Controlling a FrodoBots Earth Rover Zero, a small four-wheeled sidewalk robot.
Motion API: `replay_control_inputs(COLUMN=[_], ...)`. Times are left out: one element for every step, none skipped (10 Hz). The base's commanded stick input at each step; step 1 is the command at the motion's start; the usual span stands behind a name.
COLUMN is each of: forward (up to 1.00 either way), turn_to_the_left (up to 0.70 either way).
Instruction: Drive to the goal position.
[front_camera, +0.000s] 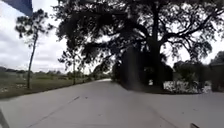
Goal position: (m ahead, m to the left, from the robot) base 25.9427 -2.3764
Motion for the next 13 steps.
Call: replay_control_inputs(forward=[0.6, 0.6, 0.6, 0.6, 0.6, 0.6, 0.6, 0.6, 0.6, 0.6, 0.6, 0.6, 0.6], turn_to_the_left=[0.01, 0.01, 0.01, 0.01, 0.01, 0.01, 0.01, 0.01, 0.01, 0.01, 0.01, 0.01, 0.01])
